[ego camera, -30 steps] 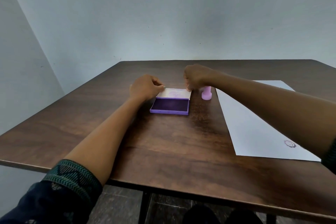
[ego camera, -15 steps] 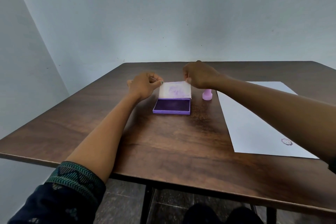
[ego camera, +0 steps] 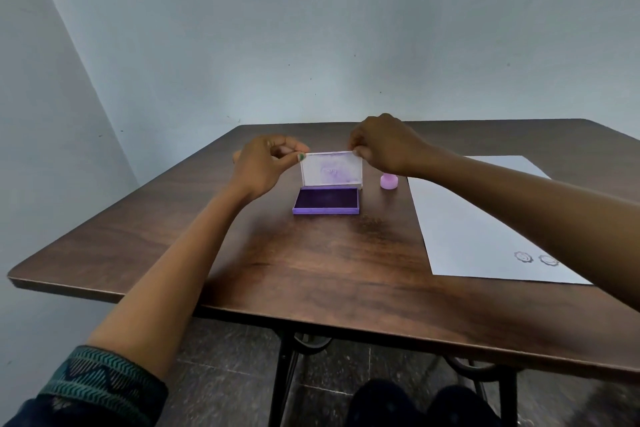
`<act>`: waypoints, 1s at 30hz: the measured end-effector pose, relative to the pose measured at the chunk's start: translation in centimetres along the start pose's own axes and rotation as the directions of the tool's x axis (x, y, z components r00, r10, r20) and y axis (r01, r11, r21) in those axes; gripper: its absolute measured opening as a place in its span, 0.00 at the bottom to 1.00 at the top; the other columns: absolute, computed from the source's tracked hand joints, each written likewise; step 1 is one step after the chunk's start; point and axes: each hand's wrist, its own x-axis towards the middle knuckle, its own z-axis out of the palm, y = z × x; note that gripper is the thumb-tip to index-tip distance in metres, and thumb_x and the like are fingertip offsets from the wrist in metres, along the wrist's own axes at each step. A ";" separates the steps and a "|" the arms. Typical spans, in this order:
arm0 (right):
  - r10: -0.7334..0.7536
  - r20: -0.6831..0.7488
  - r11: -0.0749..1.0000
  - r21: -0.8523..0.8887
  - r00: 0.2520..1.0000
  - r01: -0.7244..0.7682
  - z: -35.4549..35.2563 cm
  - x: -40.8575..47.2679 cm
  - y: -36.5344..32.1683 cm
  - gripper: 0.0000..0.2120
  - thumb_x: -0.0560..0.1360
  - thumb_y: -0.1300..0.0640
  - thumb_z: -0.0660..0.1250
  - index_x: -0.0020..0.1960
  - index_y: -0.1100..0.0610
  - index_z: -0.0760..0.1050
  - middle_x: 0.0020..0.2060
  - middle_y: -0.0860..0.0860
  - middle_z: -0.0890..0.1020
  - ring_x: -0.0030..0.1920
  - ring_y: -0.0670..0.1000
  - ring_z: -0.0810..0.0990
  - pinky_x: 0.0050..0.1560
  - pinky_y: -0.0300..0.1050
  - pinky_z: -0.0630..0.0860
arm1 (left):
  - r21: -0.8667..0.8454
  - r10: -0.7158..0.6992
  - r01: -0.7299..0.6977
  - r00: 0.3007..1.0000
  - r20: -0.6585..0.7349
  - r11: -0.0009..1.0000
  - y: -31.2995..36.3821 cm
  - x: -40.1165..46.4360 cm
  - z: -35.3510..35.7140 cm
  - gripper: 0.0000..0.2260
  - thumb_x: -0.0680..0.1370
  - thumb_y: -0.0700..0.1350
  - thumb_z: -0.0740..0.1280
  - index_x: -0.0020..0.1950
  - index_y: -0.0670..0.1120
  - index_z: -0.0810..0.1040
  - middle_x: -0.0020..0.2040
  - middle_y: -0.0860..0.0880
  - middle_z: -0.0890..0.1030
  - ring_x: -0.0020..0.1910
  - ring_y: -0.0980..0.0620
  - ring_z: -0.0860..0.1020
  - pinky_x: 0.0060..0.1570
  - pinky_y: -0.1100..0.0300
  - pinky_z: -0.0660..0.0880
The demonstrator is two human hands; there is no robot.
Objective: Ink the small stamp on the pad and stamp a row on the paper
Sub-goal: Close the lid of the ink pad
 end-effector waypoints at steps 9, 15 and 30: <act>-0.093 0.019 0.996 0.018 0.995 0.093 -0.2 -3.3 -1.9 0.08 0.72 0.61 0.65 0.47 0.59 0.82 0.45 0.55 0.86 0.46 0.56 0.82 0.49 0.48 0.77 | 0.009 0.092 -0.092 0.995 0.041 0.996 0.0 -3.9 -1.5 0.02 0.72 0.48 0.72 0.43 0.55 0.82 0.44 0.53 0.85 0.47 0.55 0.81 0.64 0.40 0.67; -0.114 0.051 0.993 -0.034 0.992 0.116 0.6 -5.7 -2.6 0.08 0.72 0.59 0.65 0.47 0.54 0.82 0.46 0.51 0.85 0.49 0.53 0.81 0.47 0.47 0.77 | 0.110 0.125 -0.135 0.987 0.099 0.985 -0.4 -6.2 -1.3 0.06 0.71 0.47 0.73 0.41 0.59 0.82 0.42 0.65 0.81 0.47 0.61 0.79 0.65 0.40 0.65; -0.073 0.273 0.996 0.061 0.959 0.059 0.4 -3.8 -2.8 0.22 0.72 0.47 0.68 0.62 0.58 0.74 0.62 0.54 0.78 0.60 0.54 0.75 0.58 0.45 0.70 | 0.128 -0.052 -0.002 0.905 0.422 0.992 -1.5 -3.1 -1.3 0.30 0.68 0.56 0.72 0.69 0.55 0.70 0.67 0.56 0.72 0.64 0.55 0.68 0.61 0.61 0.63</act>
